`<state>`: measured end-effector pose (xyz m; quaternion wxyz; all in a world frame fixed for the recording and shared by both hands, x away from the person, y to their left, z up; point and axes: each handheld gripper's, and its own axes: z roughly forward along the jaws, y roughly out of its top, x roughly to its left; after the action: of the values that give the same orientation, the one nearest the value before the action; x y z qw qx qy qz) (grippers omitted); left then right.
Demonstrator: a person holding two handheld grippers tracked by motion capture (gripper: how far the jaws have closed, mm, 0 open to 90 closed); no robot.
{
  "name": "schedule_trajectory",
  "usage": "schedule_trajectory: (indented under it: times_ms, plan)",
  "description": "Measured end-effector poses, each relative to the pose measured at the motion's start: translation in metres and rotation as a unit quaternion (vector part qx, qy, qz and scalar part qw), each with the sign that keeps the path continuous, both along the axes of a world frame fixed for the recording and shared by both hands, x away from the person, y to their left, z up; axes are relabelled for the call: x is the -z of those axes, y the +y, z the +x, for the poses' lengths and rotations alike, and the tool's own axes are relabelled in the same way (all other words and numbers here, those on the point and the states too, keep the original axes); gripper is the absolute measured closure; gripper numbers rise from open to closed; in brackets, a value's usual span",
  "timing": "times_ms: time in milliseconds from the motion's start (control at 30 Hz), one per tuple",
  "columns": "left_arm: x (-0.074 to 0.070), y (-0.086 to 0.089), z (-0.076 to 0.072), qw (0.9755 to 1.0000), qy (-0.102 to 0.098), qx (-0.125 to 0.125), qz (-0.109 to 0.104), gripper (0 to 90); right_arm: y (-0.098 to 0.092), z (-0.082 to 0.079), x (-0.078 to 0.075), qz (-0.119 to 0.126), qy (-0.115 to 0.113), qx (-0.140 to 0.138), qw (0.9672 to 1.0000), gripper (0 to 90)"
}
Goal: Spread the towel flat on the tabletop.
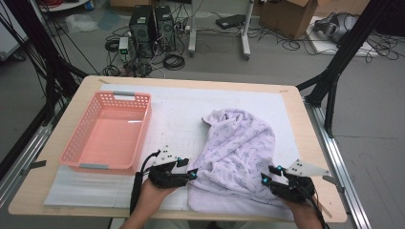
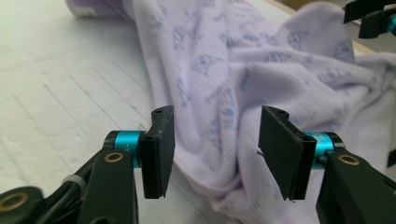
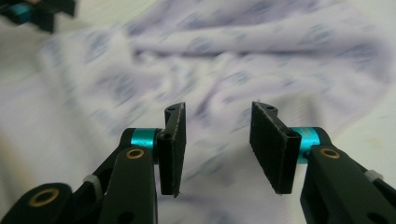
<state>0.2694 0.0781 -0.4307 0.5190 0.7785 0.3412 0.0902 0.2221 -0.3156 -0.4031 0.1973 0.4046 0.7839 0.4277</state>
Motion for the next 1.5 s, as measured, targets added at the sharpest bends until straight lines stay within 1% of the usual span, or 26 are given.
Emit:
schedule_trajectory:
  times_ms: [100,133,200,233,300,367,433,467,500,533,567,633,667,700,800,900,967,1033,1100,1133,1167,1233,1367,1400,1433,1500]
  plan:
    - [-0.002,0.003,0.01,0.9998,-0.008,-0.018,-0.005,43.3,-0.004,0.016,-0.001,-0.006,-0.006,0.033,0.9994,53.2]
    - [-0.002,0.003,0.014,0.9996,-0.007,-0.025,-0.007,42.0,-0.005,0.022,0.0,-0.011,-0.009,0.041,0.9991,52.7]
    - [-0.001,0.003,0.023,0.9994,-0.002,-0.035,-0.006,41.1,-0.004,0.033,0.004,-0.019,-0.001,0.054,0.9984,52.0]
    - [0.0,0.001,0.028,0.9991,-0.001,-0.042,-0.004,40.5,-0.002,0.039,0.007,-0.023,0.006,0.054,0.9983,51.6]
    - [0.0,-0.003,0.034,0.9989,-0.002,-0.046,0.007,39.9,0.003,0.05,0.015,-0.037,0.022,0.048,0.9979,51.9]
    - [0.001,-0.006,0.038,0.9989,-0.004,-0.047,0.008,39.9,0.011,0.058,0.023,-0.058,0.037,0.041,0.9968,53.5]
    - [0.0,-0.009,0.04,0.9988,-0.002,-0.045,0.016,39.9,0.017,0.064,0.031,-0.086,0.054,0.036,0.9942,58.6]
    - [0.0,-0.011,0.041,0.9989,-0.002,-0.045,0.015,39.9,0.018,0.066,0.036,-0.092,0.066,0.033,0.9931,62.7]
    - [-0.001,-0.011,0.042,0.999,-0.002,-0.043,0.015,39.9,0.018,0.066,0.037,-0.085,0.063,0.031,0.9939,68.6]
    - [-0.002,-0.012,0.042,0.999,-0.003,-0.043,0.014,39.9,0.016,0.065,0.038,-0.078,0.067,0.028,0.9943,74.4]
    - [-0.002,-0.013,0.043,0.999,-0.001,-0.043,0.014,39.9,0.014,0.062,0.037,-0.077,0.071,0.028,0.9941,79.3]
    - [-0.003,-0.014,0.046,0.9989,0.001,-0.045,0.014,40.0,0.009,0.057,0.035,-0.08,0.082,0.018,0.9933,82.4]
    - [-0.003,-0.014,0.046,0.9989,0.002,-0.045,0.015,40.0,0.006,0.052,0.034,-0.08,0.09,0.012,0.9926,83.0]
    - [-0.003,-0.014,0.048,0.9989,0.004,-0.046,0.014,40.0,0.004,0.048,0.033,-0.081,0.092,0.007,0.9924,83.3]
    - [-0.002,-0.018,0.051,0.9988,0.009,-0.046,0.014,40.1,-0.008,0.027,0.032,-0.076,0.104,-0.018,0.9915,83.6]
    - [-0.002,-0.024,0.055,0.999,0.015,-0.039,0.017,41.1,-0.02,0.007,0.03,-0.073,0.119,-0.039,0.9895,83.7]
    - [-0.002,-0.03,0.057,0.9992,0.01,-0.036,0.014,43.2,-0.026,-0.004,0.027,-0.069,0.135,-0.052,0.987,83.6]
    - [-0.002,-0.036,0.062,0.9992,0.014,-0.031,0.023,42.7,-0.03,-0.012,0.024,-0.068,0.143,-0.068,0.985,83.2]
    - [-0.001,-0.044,0.067,0.999,0.016,-0.031,0.029,42.4,-0.034,-0.016,0.019,-0.058,0.132,-0.073,0.9868,78.9]
    - [-0.001,-0.048,0.071,0.9989,0.017,-0.031,0.03,42.1,-0.035,-0.016,0.016,-0.046,0.125,-0.069,0.9886,74.3]
    - [0.0,-0.052,0.074,0.9988,0.019,-0.03,0.035,42.0,-0.037,-0.015,0.013,-0.034,0.113,-0.062,0.9911,70.6]
    - [0.003,-0.06,0.081,0.9986,0.023,-0.034,0.034,41.9,-0.039,-0.01,0.01,-0.018,0.094,-0.051,0.9941,68.6]
    - [0.008,-0.072,0.093,0.9975,0.037,-0.036,0.048,43.4,-0.039,0.003,0.009,-0.009,0.069,-0.026,0.9973,65.8]
    - [0.01,-0.073,0.094,0.9976,0.038,-0.034,0.046,46.7,-0.039,0.006,0.009,-0.006,0.065,-0.019,0.9977,65.6]
    - [0.011,-0.073,0.095,0.9978,0.042,-0.035,0.039,54.4,-0.039,0.01,0.01,-0.006,0.062,-0.013,0.998,64.9]
    - [0.015,-0.072,0.097,0.9972,0.056,-0.024,0.044,71.9,-0.038,0.017,0.011,-0.007,0.055,0.001,0.9984,63.7]
